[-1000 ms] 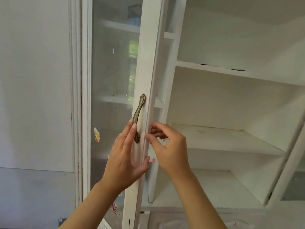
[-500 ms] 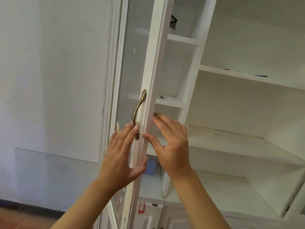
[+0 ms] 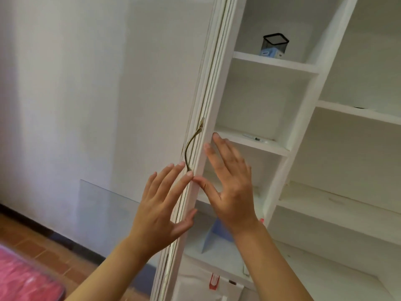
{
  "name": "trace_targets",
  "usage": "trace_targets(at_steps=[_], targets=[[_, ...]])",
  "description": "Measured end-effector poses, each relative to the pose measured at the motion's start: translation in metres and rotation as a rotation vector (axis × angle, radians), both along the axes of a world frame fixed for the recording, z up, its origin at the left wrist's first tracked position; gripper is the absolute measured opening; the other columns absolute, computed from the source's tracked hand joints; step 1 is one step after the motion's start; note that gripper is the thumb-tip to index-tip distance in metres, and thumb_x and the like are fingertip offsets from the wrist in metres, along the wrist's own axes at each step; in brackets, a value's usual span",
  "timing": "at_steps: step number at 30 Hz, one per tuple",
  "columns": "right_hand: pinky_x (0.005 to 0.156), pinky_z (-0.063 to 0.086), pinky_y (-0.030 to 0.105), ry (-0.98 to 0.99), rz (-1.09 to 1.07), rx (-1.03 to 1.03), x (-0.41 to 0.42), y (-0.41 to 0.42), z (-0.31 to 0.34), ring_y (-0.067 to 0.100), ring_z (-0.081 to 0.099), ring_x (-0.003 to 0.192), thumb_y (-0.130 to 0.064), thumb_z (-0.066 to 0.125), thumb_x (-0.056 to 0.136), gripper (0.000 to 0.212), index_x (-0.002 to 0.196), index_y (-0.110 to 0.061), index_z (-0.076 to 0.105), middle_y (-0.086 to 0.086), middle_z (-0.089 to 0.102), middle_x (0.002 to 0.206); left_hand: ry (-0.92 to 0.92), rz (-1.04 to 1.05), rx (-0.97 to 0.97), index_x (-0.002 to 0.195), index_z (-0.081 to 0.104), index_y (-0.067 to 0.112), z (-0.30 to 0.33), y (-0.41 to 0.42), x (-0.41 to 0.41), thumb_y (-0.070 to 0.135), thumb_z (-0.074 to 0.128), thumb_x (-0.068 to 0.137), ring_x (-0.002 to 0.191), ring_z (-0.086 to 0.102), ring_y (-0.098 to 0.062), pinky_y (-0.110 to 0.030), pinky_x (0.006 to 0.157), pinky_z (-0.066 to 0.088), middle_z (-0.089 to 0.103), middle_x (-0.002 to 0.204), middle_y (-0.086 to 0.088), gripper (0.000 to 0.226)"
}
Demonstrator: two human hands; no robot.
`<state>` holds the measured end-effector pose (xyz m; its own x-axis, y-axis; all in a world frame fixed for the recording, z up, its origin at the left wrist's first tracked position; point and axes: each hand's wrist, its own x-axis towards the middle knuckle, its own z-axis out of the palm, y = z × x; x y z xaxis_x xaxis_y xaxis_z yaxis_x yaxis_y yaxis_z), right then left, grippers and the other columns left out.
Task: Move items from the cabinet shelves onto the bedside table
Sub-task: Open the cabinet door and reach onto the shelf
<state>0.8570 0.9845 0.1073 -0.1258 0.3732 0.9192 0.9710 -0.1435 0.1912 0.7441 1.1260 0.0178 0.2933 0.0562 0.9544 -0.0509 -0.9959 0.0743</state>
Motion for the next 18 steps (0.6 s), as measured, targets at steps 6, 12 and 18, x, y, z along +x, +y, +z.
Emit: trace_targets(at_steps=[6, 12, 18], targets=[[0.118, 0.036, 0.049, -0.029, 0.054, -0.080, -0.010, 0.028, 0.005, 0.023, 0.028, 0.159, -0.041, 0.064, 0.104, 0.064, 0.158, -0.014, 0.044, 0.005, 0.035, 0.169, -0.002, 0.080, -0.016, 0.161, 0.034, 0.024, -0.004, 0.020, -0.025, 0.042, 0.067, 0.096, 0.158, 0.030, -0.032, -0.065, 0.118, 0.036, 0.036, 0.168, -0.007, 0.075], [0.119, 0.034, 0.056, -0.029, 0.108, -0.141, -0.022, 0.057, 0.010, 0.025, 0.024, 0.161, -0.041, 0.058, 0.106, 0.062, 0.159, -0.014, 0.043, 0.005, 0.031, 0.171, 0.003, 0.152, -0.064, 0.160, 0.037, 0.027, -0.007, 0.042, -0.045, 0.050, 0.052, 0.104, 0.157, 0.031, -0.030, -0.064, 0.119, 0.036, 0.038, 0.167, -0.004, 0.062], [0.121, 0.032, 0.059, -0.005, 0.159, -0.153, -0.025, 0.083, 0.008, 0.023, 0.021, 0.161, -0.033, 0.064, 0.104, 0.064, 0.161, -0.014, 0.040, 0.004, 0.028, 0.173, 0.010, 0.211, -0.098, 0.158, 0.039, 0.031, -0.016, 0.057, -0.058, 0.054, 0.053, 0.103, 0.157, 0.032, -0.030, -0.066, 0.116, 0.038, 0.040, 0.166, -0.002, 0.061]])
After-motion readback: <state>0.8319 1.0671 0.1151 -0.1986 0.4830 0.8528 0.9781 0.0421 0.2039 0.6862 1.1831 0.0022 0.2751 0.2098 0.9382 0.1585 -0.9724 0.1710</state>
